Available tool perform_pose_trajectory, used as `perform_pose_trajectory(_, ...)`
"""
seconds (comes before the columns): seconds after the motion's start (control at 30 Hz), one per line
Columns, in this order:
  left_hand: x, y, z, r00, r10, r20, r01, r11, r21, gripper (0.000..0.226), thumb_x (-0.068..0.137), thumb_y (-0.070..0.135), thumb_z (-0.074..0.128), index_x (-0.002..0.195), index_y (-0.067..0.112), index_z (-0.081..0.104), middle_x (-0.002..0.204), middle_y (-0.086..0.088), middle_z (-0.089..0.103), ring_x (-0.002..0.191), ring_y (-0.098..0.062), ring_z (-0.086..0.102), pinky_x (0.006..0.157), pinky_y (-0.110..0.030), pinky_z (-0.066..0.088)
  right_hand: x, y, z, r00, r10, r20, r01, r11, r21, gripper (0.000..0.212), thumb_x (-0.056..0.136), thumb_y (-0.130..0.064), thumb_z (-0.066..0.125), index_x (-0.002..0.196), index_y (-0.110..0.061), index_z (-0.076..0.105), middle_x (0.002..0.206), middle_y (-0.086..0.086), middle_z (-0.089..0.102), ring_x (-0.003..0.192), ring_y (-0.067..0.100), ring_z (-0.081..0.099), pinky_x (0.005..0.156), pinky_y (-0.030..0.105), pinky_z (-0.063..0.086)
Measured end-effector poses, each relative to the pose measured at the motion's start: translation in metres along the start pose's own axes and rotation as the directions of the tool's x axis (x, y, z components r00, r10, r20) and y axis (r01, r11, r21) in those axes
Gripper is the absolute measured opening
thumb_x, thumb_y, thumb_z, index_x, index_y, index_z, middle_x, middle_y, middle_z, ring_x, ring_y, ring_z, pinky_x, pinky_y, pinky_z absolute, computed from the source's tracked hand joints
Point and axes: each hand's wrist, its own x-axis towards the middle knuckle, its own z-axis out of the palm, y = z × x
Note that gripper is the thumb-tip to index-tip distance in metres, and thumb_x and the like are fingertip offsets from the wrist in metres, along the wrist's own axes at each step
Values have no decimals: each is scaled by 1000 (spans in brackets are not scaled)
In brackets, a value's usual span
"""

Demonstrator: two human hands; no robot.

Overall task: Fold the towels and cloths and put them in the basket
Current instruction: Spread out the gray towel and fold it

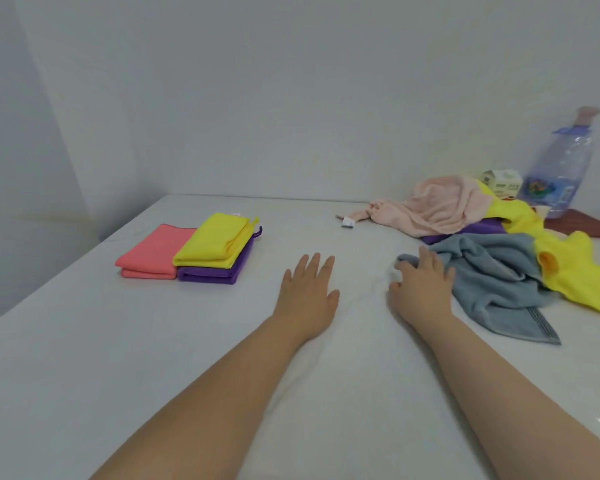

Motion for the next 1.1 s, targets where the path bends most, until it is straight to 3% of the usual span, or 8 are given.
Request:
perform_pose_trajectory(0.2, 17, -3, 2, 974, -44, 224, 14, 991, 133, 55, 100, 46, 16, 152, 29, 4, 160, 0, -3, 147, -21, -5, 117, -49, 0, 10, 17, -5, 942, 236, 239, -248, 969, 21, 45, 94, -29, 34, 137, -18, 43, 152, 9, 24, 140, 30, 17, 112, 56, 16)
perform_pose_trajectory(0.33, 17, -9, 2, 998, -41, 46, 47, 987, -151, 50, 102, 35, 29, 150, 24, 22, 159, 1, 14, 146, -15, 8, 119, -37, 6, 7, 5, -5, 968, 93, 232, -120, 987, 104, 49, 91, -30, 40, 133, -5, 43, 144, 10, 37, 131, 28, 31, 106, 44, 31)
perform_pose_trajectory(0.47, 14, -20, -7, 895, -338, -290, 24, 688, -725, 39, 98, 12, 41, 137, 14, 46, 145, -1, 42, 135, -14, 34, 105, -17, 21, -4, -20, -13, 960, -166, 224, 66, 916, 395, 28, 88, -26, 49, 98, -4, 62, 100, 11, 62, 90, 22, 54, 70, 32, 41)
perform_pose_trajectory(0.6, 14, -39, -17, 766, -545, -340, -44, 482, -875, 38, 98, 11, 39, 135, 11, 49, 141, 1, 47, 133, -13, 39, 106, -21, 26, -22, -41, -28, 981, -189, 40, 99, 669, 737, 28, 88, -16, 49, 65, -2, 46, 65, 14, 48, 59, 13, 38, 56, 29, 30)
perform_pose_trajectory(0.7, 10, -36, -17, 805, -433, -407, -65, 616, -785, 38, 99, 14, 41, 137, 12, 47, 143, -1, 44, 135, -14, 35, 108, -20, 22, -21, -39, -28, 970, -97, -224, 196, 856, 478, 16, 90, -19, 48, 84, -8, 56, 92, 5, 55, 85, 16, 46, 74, 28, 37)
perform_pose_trajectory(0.83, 6, -17, -6, 929, -10, -369, -159, 890, -427, 46, 98, 25, 48, 142, 16, 41, 149, -2, 36, 139, -16, 26, 113, -23, 16, -17, -27, -11, 983, -30, 182, 0, 986, 165, 51, 93, -44, 40, 135, -15, 39, 143, 8, 37, 130, 28, 34, 105, 52, 27)
perform_pose_trajectory(1.0, 2, -9, -14, 851, -17, -526, -239, 878, -415, 51, 94, 38, 35, 132, 10, 52, 137, -5, 52, 129, -20, 41, 111, -32, 29, -22, -42, -13, 913, -326, 244, 256, 925, 280, 42, 86, -37, 51, 121, -15, 53, 130, 6, 47, 117, 28, 46, 96, 43, 40)
perform_pose_trajectory(1.1, 4, -20, -20, 751, -40, -659, -266, 895, -359, 51, 91, 35, 33, 121, 5, 61, 125, -8, 61, 121, -26, 49, 105, -23, 28, -25, -45, -22, 891, -403, 210, 273, 845, 460, 28, 87, -32, 54, 94, -8, 67, 93, 4, 63, 86, 15, 57, 72, 29, 43)
